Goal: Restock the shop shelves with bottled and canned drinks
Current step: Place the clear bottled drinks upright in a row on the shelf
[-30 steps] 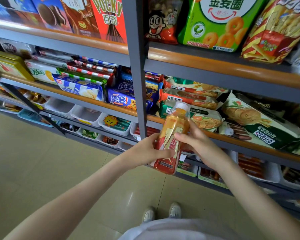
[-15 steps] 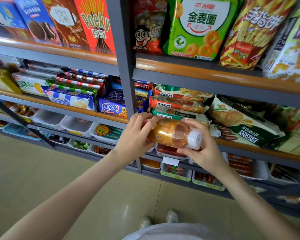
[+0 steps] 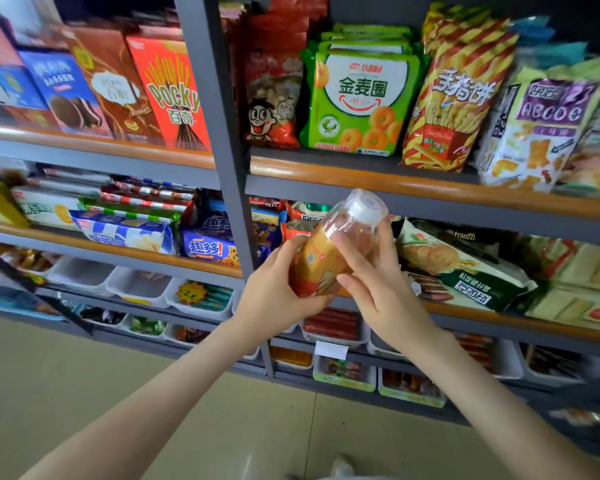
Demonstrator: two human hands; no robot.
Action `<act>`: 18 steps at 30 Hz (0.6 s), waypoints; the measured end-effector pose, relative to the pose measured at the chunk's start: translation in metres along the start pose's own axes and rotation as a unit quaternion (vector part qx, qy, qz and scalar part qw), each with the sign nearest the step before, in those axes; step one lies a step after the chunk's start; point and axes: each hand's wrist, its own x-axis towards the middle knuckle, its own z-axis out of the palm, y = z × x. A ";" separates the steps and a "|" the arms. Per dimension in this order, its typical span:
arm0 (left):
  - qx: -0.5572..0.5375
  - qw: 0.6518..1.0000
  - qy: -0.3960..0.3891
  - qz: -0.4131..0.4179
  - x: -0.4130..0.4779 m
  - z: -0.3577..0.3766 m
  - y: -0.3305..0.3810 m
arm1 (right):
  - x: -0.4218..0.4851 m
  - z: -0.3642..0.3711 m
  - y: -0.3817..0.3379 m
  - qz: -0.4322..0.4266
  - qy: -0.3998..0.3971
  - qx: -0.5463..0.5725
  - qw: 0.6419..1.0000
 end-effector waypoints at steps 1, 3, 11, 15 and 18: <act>-0.014 1.000 -0.010 -0.007 0.002 -0.003 0.007 | 0.005 -0.003 -0.004 0.016 0.003 0.021 1.000; -0.043 0.998 -0.032 -0.013 0.006 -0.012 0.021 | 0.016 -0.011 -0.011 0.044 0.021 0.059 0.997; -0.125 0.984 -0.084 0.098 0.067 -0.080 0.093 | 0.085 -0.107 -0.041 -0.020 0.056 0.075 0.995; -0.171 0.949 -0.080 0.254 0.112 -0.129 0.146 | 0.130 -0.166 -0.063 -0.142 0.191 -0.013 0.971; -0.047 0.915 0.086 0.391 0.147 -0.161 0.183 | 0.163 -0.210 -0.074 -0.224 0.313 -0.099 0.918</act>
